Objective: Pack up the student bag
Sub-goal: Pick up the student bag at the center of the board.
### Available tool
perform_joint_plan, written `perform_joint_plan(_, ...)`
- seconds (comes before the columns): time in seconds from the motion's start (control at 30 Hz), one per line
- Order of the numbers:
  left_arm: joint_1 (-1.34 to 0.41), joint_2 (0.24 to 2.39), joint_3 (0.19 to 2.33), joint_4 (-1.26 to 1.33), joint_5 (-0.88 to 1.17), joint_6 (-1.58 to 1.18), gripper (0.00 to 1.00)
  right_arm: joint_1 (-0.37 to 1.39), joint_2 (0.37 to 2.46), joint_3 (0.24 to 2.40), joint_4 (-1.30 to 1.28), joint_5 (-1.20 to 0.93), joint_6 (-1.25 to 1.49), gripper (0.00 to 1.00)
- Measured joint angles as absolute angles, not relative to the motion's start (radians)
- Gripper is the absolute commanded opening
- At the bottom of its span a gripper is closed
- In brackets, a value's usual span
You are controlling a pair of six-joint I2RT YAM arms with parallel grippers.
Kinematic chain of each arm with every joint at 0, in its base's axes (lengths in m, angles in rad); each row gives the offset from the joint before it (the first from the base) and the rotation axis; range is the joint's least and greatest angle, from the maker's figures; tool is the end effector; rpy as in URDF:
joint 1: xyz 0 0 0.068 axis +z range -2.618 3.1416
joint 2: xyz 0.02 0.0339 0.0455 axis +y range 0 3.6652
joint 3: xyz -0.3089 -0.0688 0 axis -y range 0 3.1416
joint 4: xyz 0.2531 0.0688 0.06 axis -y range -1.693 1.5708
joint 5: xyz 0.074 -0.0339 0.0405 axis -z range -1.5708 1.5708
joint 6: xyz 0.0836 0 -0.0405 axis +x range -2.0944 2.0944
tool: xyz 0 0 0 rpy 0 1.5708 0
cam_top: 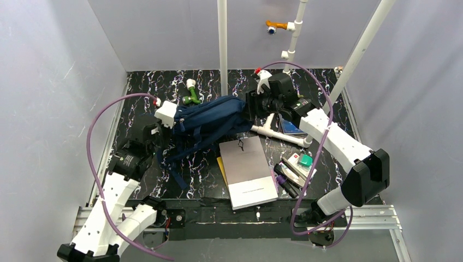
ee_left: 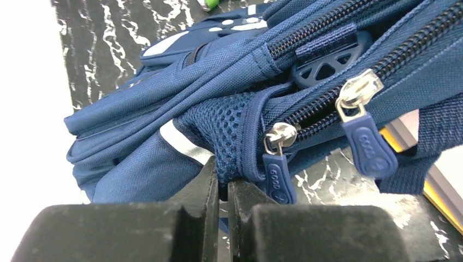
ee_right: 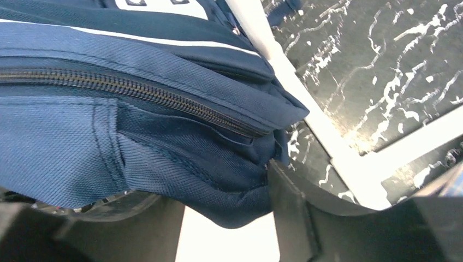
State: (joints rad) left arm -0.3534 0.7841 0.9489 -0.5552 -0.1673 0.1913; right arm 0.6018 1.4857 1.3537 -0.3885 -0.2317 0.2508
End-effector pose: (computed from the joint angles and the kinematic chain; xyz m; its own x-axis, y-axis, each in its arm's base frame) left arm 0.1791 -0.0512 0.3728 -0.3131 0.3153 -0.8958 0.2611 0.9355 0.2380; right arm 0.3084 0.2351 0.3702 -0.5746 -0.1016 -0.8121 -0.5911 0.7378 0.3259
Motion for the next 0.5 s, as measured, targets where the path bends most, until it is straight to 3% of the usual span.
perform_joint_plan(0.07,-0.353,0.77,0.949,-0.58,-0.143,0.17,0.0,0.601,1.483,1.365,-0.43,-0.207,0.229,0.87)
perform_joint_plan(0.1,-0.353,0.759,0.949,-0.595,-0.131,0.159,0.0,0.603,1.477,1.367,-0.452,-0.196,0.226,0.91)
perform_joint_plan(0.3,-0.354,0.7,0.939,-0.657,-0.076,0.096,0.0,0.678,1.406,1.396,-0.585,-0.113,0.202,0.86)
perform_joint_plan(0.4,-0.355,0.683,0.922,-0.671,-0.068,0.066,0.0,0.81,1.387,1.444,-0.632,0.006,0.203,0.96)
perform_joint_plan(0.5,-0.353,0.669,0.908,-0.693,-0.082,0.039,0.0,0.997,1.367,1.47,-0.652,0.183,0.2,0.98)
